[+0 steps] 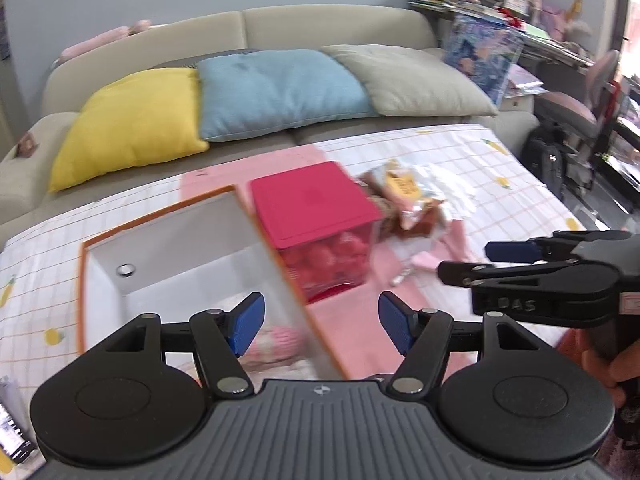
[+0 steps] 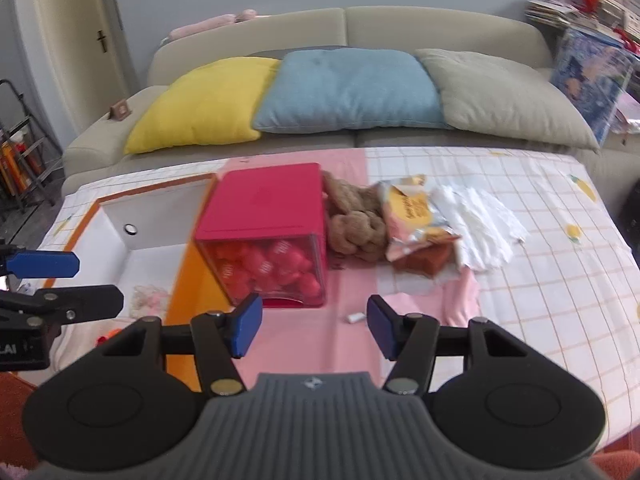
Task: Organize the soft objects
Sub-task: 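Move both open tools back toward the remaining soft items, then grasp the yellow snack bag with the right tool while the left tool grasps the white crumpled bag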
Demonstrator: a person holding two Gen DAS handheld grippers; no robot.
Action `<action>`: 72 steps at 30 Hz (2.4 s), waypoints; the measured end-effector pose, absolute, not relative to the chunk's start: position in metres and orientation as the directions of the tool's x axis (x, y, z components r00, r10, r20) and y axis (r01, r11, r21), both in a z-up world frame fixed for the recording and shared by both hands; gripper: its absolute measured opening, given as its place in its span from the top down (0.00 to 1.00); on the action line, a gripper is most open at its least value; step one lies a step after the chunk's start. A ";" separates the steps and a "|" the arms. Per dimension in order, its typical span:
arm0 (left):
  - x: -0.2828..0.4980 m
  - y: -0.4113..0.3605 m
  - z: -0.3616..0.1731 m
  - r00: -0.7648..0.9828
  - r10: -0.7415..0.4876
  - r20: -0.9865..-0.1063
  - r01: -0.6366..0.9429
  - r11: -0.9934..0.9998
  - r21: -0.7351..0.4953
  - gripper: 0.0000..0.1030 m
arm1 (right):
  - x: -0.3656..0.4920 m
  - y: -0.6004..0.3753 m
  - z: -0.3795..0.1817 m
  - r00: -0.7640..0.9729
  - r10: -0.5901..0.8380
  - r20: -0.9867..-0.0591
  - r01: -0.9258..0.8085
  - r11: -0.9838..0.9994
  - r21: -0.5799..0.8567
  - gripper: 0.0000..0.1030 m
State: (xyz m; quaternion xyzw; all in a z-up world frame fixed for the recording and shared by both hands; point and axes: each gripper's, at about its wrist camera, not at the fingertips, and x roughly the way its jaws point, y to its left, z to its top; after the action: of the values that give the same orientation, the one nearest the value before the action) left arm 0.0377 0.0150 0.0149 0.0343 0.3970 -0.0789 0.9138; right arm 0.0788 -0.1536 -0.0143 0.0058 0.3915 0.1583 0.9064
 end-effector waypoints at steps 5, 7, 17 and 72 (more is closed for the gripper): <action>0.045 -0.010 0.006 0.637 -0.186 -0.748 0.250 0.968 -0.027 0.25 | 0.078 -0.174 -0.031 0.635 0.261 -0.727 -0.225 0.963 0.149 0.42; 0.050 -0.018 0.004 0.629 -0.198 -0.752 0.270 0.962 -0.027 0.25 | 0.080 -0.180 -0.036 0.634 0.258 -0.729 -0.208 0.965 0.160 0.42; 0.085 -0.048 -0.004 0.619 -0.206 -0.758 0.338 0.941 0.021 0.25 | 0.103 -0.205 -0.050 0.628 0.256 -0.735 -0.147 0.966 0.211 0.38; 0.230 -0.107 -0.041 0.539 -0.128 -0.833 0.573 0.781 0.251 0.37 | 0.245 -0.233 -0.081 0.736 0.396 -0.549 -0.361 0.916 0.177 0.93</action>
State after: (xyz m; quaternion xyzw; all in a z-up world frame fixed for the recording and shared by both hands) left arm 0.2298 -0.1068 -0.0411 0.2571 0.4324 -0.2088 0.8387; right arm 0.2446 -0.2329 -0.0805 0.0290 0.3014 0.2033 0.9311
